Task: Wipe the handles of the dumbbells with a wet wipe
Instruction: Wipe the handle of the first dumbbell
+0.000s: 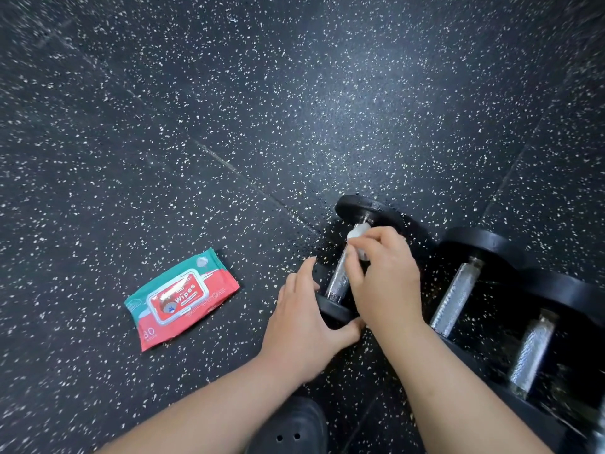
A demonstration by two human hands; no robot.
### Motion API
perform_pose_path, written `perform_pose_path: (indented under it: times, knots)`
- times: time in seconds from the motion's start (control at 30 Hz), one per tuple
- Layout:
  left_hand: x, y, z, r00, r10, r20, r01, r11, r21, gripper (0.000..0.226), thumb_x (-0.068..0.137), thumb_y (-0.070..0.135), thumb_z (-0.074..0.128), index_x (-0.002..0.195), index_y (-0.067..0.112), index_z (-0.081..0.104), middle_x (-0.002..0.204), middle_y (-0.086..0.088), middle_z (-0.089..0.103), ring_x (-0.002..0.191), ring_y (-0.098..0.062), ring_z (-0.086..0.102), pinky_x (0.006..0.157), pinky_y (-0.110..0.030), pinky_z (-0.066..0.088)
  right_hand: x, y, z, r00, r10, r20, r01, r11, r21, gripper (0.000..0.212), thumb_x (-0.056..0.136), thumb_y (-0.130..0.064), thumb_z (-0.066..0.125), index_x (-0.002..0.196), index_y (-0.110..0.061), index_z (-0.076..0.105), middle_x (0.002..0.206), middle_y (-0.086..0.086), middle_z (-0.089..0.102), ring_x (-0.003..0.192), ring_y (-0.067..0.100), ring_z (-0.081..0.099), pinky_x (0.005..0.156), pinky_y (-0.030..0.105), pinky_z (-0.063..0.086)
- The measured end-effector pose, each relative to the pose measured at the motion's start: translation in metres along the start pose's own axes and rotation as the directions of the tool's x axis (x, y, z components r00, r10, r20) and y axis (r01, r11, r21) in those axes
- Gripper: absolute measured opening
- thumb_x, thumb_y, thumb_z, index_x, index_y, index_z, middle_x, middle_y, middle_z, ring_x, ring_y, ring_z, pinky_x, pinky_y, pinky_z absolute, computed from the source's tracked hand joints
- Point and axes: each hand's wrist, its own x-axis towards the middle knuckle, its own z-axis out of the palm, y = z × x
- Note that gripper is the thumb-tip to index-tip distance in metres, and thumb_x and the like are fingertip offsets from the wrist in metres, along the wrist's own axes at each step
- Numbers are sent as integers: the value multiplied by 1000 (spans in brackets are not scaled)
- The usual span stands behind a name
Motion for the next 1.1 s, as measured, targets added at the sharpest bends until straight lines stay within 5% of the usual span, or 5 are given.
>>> perform_pose_path:
  times: [0.13,0.27,0.57,0.87,1.1]
  knots:
    - [0,0,1,1000,8,0,-8,1000,4,124,62,73,77,162,38,12,126,21,39,127,-5,42,106,-37,48,-9,1,-2,992,-52,112,54,998,-13,24,92,-10,72,114,-19,79,103,-7,58,95,16,57,77,33,53]
    - [0,-1,1,1000,16,-11,-16,1000,4,123,62,79,75,160,39,13,124,21,39,125,-4,43,107,-35,46,3,4,-6,997,-9,75,11,1000,-24,31,98,-15,70,127,-24,72,106,-8,59,98,18,56,79,35,51]
    - [-1,0,1,1000,13,-14,-12,1000,13,122,64,79,75,160,40,11,124,22,39,126,-3,42,107,-35,47,-3,9,-9,990,-60,126,52,997,63,17,93,-16,79,109,-23,82,95,-13,54,78,9,58,73,21,48]
    - [0,0,0,1000,1,-5,-1,1000,8,124,59,80,71,161,37,14,125,20,40,125,-6,43,107,-38,47,6,0,0,993,79,92,-88,991,100,8,98,-23,73,101,-22,80,90,-14,53,78,9,57,71,19,43]
    - [0,1,1,1000,-4,0,4,1000,4,125,59,76,74,162,37,13,127,21,41,127,-5,42,106,-38,48,-8,-5,-4,995,50,81,-56,996,72,10,97,-22,74,103,-20,82,91,-8,58,74,12,58,69,28,50]
